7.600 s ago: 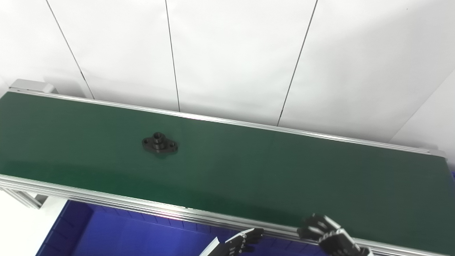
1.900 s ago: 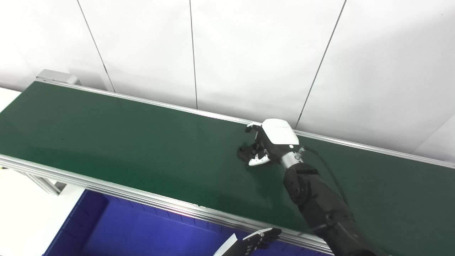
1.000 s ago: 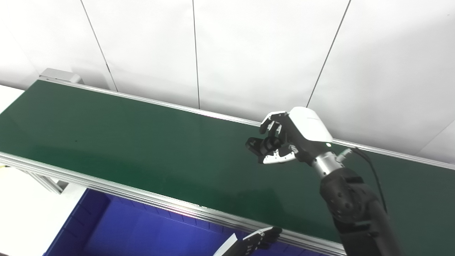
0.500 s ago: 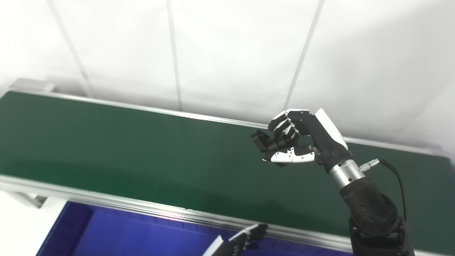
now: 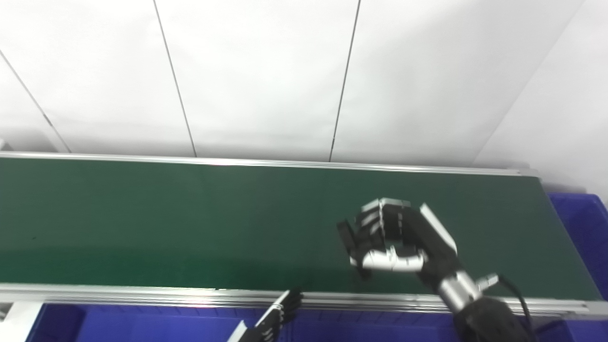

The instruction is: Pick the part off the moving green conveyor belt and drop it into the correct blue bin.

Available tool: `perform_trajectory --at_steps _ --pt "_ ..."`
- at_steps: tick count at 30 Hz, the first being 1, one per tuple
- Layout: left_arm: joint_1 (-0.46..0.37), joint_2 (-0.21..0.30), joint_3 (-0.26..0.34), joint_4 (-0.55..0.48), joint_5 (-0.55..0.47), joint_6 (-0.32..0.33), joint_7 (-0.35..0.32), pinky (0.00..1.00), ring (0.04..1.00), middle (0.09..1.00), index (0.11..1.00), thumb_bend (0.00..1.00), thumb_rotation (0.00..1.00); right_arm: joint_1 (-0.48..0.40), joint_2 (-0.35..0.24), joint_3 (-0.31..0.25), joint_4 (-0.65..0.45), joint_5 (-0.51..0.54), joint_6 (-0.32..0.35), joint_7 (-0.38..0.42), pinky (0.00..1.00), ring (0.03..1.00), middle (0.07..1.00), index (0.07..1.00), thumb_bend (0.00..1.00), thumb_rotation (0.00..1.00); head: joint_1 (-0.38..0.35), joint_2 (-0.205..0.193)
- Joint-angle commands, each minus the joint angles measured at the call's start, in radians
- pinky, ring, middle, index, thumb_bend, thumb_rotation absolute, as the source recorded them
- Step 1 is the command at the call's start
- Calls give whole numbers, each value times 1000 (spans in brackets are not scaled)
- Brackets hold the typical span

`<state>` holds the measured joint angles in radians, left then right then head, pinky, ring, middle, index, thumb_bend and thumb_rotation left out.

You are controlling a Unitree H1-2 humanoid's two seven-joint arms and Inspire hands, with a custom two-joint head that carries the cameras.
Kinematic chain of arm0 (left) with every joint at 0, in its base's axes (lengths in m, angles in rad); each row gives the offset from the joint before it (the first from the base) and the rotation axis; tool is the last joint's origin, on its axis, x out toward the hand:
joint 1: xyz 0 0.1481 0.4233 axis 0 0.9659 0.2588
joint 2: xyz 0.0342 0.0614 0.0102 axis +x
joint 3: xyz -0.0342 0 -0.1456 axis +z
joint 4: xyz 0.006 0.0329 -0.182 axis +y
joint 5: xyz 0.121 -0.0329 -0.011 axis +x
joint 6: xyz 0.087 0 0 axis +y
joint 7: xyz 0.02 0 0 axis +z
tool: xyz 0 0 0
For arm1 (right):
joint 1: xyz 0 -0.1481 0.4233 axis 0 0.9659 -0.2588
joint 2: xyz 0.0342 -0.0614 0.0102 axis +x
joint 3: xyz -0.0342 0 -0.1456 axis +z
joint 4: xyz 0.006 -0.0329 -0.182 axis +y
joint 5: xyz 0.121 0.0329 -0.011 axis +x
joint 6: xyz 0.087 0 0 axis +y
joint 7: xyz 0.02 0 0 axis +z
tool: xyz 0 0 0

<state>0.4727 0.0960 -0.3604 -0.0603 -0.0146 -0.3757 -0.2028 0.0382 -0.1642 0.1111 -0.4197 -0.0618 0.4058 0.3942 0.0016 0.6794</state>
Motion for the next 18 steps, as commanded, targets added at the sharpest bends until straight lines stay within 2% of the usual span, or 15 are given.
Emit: perform_trajectory --at_steps 1,4,5,7,9,12,13,14,15,16,17,18 --pt "18 8 4 -48 -27 -2 -12 997 991 986 981 913 863 27 -11 -11 -65 50 -18 -6 257 314 456 521 525 0 -1 2" --pt "28 16 16 -77 -30 14 -8 1000 989 985 987 923 884 82 -31 -15 -103 81 -4 -5 268 327 464 511 526 0 -20 39" --pt "30 18 19 -85 -30 18 -8 1000 987 982 987 925 891 90 -36 -13 -111 84 0 -8 270 329 467 507 526 0 -20 39" --pt "37 27 28 -117 -31 46 -8 1000 986 980 988 932 905 130 -63 -13 -139 81 1 -8 270 327 464 510 525 0 -30 78" --pt "41 35 35 -144 -39 66 -10 1000 987 976 987 926 904 160 -87 -11 -164 82 6 -8 266 323 452 522 524 0 -38 98" --pt "43 46 47 -173 -58 89 -17 1000 983 969 983 912 896 191 -109 -10 -200 99 40 -11 265 324 448 526 524 0 -45 122" --pt "43 50 51 -185 -68 99 -20 1000 985 968 981 912 889 199 -115 -9 -213 103 50 -13 267 325 445 526 524 0 -53 145" --pt "43 54 53 -194 -74 106 -23 1000 986 967 981 909 885 204 -119 -7 -221 105 57 -15 267 323 442 528 524 0 -53 145" --pt "42 57 58 -209 -76 121 -22 1000 983 964 977 911 884 212 -125 -2 -229 101 60 -15 265 320 439 527 524 0 -61 173" --pt "42 59 61 -219 -76 131 -21 999 979 960 973 914 884 217 -130 2 -233 98 61 -16 264 317 437 526 524 0 -61 173" --pt "40 61 65 -233 -78 145 -19 998 977 958 970 916 883 223 -137 8 -238 91 62 -16 262 316 436 526 524 0 -69 201" --pt "39 63 67 -243 -79 155 -18 998 974 956 967 918 881 227 -142 13 -240 87 62 -17 260 314 434 526 524 0 -69 201"
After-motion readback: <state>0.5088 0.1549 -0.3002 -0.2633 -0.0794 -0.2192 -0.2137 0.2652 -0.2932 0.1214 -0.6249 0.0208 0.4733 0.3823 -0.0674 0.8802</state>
